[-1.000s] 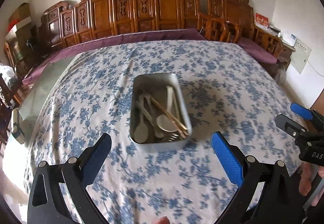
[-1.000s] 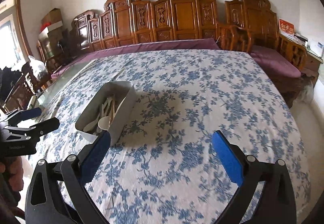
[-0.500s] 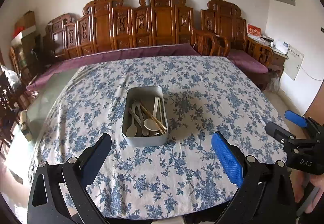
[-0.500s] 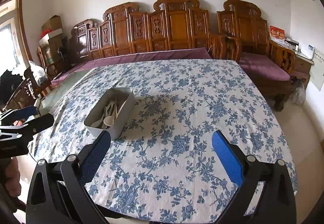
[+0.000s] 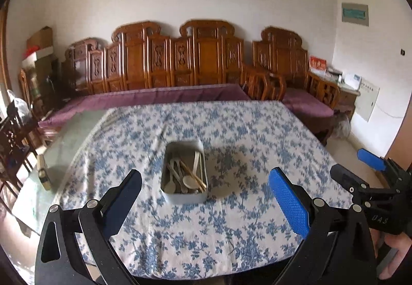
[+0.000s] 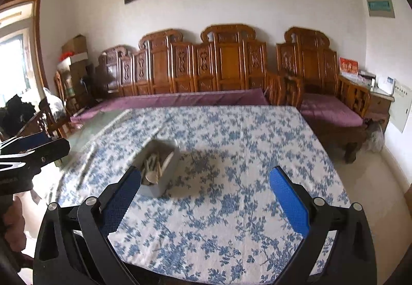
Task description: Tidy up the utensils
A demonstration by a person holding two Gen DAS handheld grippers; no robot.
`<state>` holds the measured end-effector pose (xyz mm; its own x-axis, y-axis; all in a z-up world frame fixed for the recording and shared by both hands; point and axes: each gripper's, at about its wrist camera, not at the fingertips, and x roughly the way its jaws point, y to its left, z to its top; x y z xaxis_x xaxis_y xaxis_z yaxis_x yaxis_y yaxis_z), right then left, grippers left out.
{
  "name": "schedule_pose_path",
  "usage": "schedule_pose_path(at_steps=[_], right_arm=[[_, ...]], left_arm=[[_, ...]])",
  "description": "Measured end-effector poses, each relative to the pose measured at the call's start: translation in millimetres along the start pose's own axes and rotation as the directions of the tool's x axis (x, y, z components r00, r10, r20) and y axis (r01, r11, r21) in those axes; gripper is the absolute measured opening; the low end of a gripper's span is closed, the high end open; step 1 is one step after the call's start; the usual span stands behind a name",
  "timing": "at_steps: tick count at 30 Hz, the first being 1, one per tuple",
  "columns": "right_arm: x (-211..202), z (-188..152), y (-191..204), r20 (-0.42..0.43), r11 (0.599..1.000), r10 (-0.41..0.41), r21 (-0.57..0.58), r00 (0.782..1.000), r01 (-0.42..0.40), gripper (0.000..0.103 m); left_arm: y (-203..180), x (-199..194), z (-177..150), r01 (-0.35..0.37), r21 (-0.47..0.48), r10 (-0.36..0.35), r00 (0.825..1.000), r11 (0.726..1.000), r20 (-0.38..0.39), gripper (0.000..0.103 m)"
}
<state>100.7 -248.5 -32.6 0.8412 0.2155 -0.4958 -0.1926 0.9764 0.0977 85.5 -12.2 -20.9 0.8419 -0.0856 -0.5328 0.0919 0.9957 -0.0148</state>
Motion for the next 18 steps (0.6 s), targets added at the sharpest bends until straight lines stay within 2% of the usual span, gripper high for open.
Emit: schedule_pose_path(at_steps=[8,18], right_arm=[[-47,25,16,0.130,0.999,-0.024,-0.043,0.991,0.030,0.101],[-74,35,24,0.174,1.000,0.009,-0.029,0.985,-0.004,0.101]], left_arm=[[2,-46,18,-0.031,-0.015,0.033,0.993,0.999,0.117,0.096],[1,-71,22,-0.043,-0.010,0.044,0.985,0.999,0.167,0.096]])
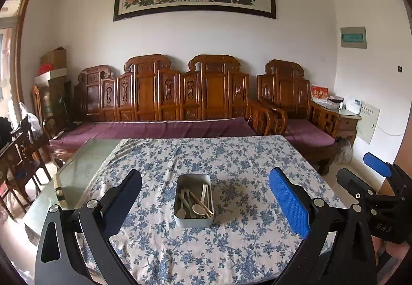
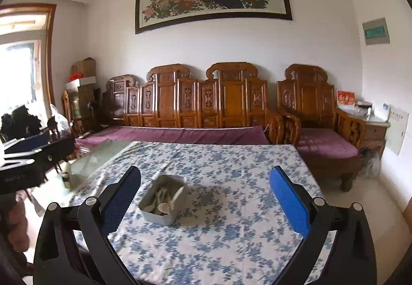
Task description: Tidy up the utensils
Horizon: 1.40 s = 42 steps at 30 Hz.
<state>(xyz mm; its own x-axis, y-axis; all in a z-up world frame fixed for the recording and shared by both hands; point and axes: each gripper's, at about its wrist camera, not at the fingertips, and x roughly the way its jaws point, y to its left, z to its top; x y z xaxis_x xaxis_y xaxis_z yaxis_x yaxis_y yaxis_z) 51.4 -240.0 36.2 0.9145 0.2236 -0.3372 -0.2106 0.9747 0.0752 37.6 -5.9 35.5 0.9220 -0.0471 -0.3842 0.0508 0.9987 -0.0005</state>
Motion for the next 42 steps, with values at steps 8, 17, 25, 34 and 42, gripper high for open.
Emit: schedule_pose_path(at_steps=[8,17,25,34,42], right_arm=[[-3.2,1.8,1.4,0.011,1.000,-0.008,-0.002,1.000,0.009,0.101],[-3.6,-0.1,0.9,0.009,1.000,-0.016,0.002,1.000,0.016,0.101],[-3.3,0.3,0.5,0.011,1.000,-0.018,0.001,1.000,0.018,0.101],[-3.7,0.7,0.2,0.011,1.000,-0.019,0.001,1.000,0.019,0.101],[-3.6,0.7,-0.4,0.011,1.000,-0.019,0.002,1.000,0.019,0.101]], left_arm=[[0.9,-0.7,-3.1,-0.005,-0.003,0.005,1.000,1.000,-0.008,0.096],[2.2,1.6,-5.0,-0.003,-0.001,0.003,1.000,1.000,-0.019,0.096],[2.9,2.6,-8.6,0.000,0.001,0.000,1.000,1.000,-0.023,0.096],[3.4,3.0,-9.4,0.000,0.001,0.000,1.000,1.000,-0.023,0.096],[2.8,3.2,-10.1,0.000,0.001,0.000,1.000,1.000,-0.023,0.096]])
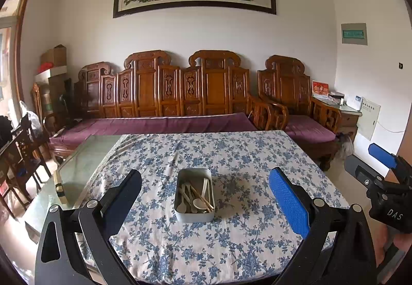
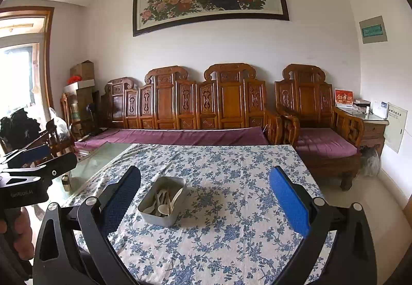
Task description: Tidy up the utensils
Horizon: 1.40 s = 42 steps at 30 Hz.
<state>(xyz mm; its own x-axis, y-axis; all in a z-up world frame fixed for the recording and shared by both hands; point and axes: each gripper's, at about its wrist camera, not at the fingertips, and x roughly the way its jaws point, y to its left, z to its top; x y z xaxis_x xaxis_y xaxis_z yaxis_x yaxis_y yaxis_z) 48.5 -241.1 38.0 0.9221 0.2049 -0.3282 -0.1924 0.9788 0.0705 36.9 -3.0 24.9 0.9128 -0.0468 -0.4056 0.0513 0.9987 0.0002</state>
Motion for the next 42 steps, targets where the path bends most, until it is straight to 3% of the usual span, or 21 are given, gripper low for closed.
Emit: schedule_pose_path(at_steps=[42], right_arm=[[0.7,0.1,-2.2,-0.001,1.000,-0.001,0.000,1.000,0.001,0.101]], left_arm=[[-1.8,0.0,0.1,0.014,0.000,-0.014,1.000,1.000,-0.003,0.095]])
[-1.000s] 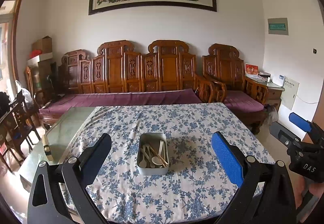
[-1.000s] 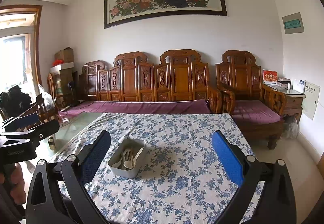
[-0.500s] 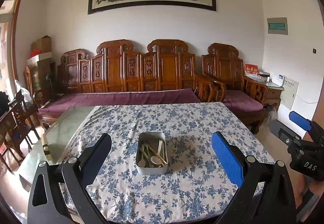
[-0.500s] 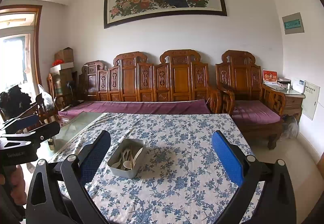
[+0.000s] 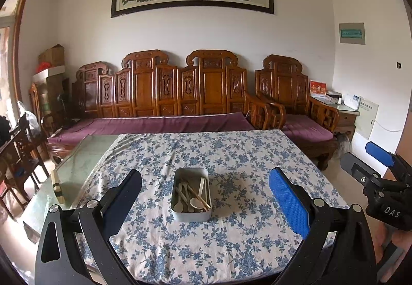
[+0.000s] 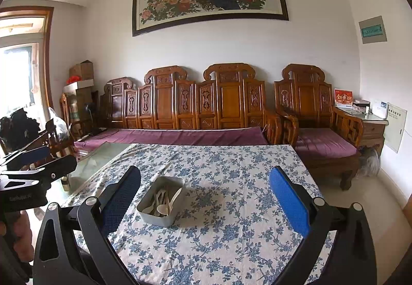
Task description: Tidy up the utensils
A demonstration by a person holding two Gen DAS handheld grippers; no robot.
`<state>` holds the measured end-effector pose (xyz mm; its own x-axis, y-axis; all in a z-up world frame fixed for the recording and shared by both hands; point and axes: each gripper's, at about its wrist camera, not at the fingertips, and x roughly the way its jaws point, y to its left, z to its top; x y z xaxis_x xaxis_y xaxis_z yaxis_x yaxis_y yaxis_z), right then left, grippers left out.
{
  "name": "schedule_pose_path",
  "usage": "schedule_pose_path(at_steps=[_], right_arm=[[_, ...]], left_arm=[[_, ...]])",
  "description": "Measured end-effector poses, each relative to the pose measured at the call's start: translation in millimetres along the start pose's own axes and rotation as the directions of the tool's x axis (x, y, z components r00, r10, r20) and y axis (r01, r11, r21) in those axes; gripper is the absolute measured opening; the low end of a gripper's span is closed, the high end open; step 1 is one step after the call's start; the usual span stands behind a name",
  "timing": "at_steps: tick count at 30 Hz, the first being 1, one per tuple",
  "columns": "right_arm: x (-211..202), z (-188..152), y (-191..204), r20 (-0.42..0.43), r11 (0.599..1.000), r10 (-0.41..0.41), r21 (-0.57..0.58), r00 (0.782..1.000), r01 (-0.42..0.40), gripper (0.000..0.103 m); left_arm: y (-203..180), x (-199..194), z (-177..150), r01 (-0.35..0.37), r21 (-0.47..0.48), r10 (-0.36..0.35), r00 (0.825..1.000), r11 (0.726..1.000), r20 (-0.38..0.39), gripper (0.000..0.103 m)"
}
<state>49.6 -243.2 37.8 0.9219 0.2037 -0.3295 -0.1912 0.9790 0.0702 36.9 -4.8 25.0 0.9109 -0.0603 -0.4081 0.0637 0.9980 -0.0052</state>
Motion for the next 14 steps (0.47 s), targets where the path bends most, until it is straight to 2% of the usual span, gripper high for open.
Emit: schedule_pose_path(at_steps=[14], right_arm=[[0.8,-0.7,-0.7,0.001,1.000,0.000,0.001,1.000,0.000,0.101]], left_arm=[[-1.3,-0.3,-2.0,0.006,0.002,-0.006,1.000,1.000,0.001,0.095]])
